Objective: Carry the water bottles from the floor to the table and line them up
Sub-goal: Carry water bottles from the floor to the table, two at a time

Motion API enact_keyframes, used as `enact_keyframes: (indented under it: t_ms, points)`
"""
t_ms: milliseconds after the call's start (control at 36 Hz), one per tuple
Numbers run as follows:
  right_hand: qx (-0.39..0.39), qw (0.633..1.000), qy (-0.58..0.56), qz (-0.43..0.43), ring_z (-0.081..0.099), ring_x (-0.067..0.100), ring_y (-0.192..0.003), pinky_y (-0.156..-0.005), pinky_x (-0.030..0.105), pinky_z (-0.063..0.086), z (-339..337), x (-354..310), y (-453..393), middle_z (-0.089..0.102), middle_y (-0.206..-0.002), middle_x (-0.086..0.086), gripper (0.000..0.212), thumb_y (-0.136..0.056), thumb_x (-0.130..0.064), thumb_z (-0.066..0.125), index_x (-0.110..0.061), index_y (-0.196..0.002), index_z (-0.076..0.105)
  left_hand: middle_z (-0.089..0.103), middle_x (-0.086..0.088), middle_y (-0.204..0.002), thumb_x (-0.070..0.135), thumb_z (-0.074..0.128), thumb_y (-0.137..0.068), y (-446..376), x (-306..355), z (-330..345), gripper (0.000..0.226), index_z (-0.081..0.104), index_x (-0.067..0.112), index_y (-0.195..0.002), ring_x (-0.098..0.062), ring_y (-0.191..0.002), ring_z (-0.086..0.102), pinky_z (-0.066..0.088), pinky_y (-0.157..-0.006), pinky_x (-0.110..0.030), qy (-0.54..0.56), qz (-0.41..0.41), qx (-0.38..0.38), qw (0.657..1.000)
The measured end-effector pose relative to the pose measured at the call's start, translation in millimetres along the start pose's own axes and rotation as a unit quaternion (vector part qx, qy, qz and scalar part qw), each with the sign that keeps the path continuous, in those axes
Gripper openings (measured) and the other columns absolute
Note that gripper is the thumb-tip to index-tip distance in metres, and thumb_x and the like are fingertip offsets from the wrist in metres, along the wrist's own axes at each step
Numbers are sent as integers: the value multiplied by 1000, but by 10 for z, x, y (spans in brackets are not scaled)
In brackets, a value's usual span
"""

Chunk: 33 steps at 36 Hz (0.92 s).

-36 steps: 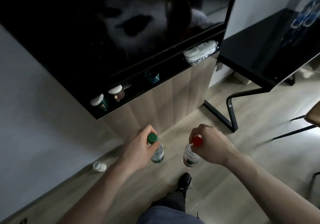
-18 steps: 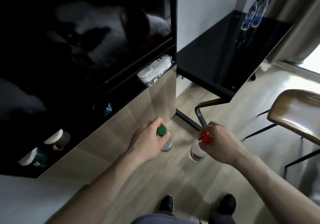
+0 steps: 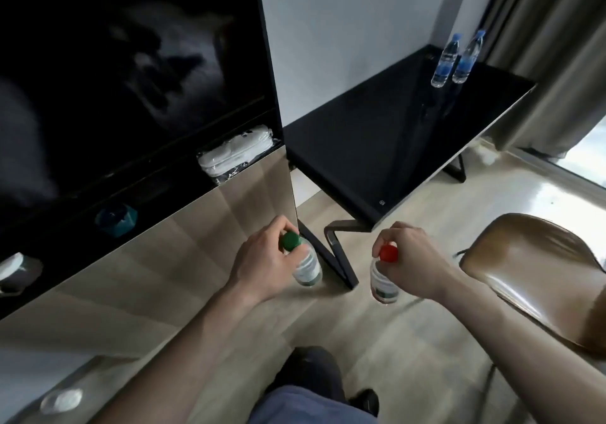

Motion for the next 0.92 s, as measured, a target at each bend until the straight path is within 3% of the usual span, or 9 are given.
enact_keyframes:
  t_ms: [167,306,417,528,667,917]
  points:
    - [-2,1000,16,-22,55,9,-82,-68,24,43,-408,393,-342,55,-90,-14,19,-71,-18,67,-35,-79,65,61,17,-77,54,61,-81,-304,335,232,25,49,34,-91,-5,-68,58,51,-62,-32,-6,-3,11,1000]
    - [-1,1000,1,-28,57,6,-83,-72,27,51,-653,706,-749,57,-92,-13,18,-71,-16,67,-33,-77,65,61,16,-77,52,62,-83,-717,539,448,24,48,35,-92,-6,-68,58,50,-61,-32,-13,-3,5,1000]
    - [-3,999,-9,-34,56,2,-79,-66,24,50,-828,935,-1193,56,-89,-14,19,-71,-15,65,-34,-74,63,61,12,-73,49,64,-84,-1190,659,616,23,49,32,-91,-8,-67,58,50,-62,-36,-8,-8,4,1000]
    - [-5,999,-6,-33,54,-2,-76,-58,16,40,-1013,1138,-1621,53,-88,-16,16,-72,-19,64,-34,-77,64,59,11,-68,48,65,-83,-1753,769,781,24,49,31,-89,-9,-63,55,47,-58,-33,-13,-14,10,1000]
    - [2,1000,-6,-15,58,4,-71,-58,21,46,-1243,1441,-2105,52,-89,-16,20,-71,-16,62,-35,-76,62,58,14,-72,50,64,-81,-2484,924,1051,23,47,36,-88,-5,-66,55,44,-58,-28,-17,-3,-9,1000]
    - [-4,1000,-4,10,61,8,-71,-64,28,53,-1632,1883,-2766,53,-91,-15,19,-70,-17,58,-35,-74,61,61,12,-78,50,62,-81,-3346,1169,1433,23,47,36,-90,-7,-71,60,53,-66,-40,2,-7,-54,999]
Point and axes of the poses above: each hand's wrist, its own y-axis away from the middle knuckle, its own z-axis out of the palm, x = y × z, the point moved 8 cm from there along -y, towards the middle knuckle
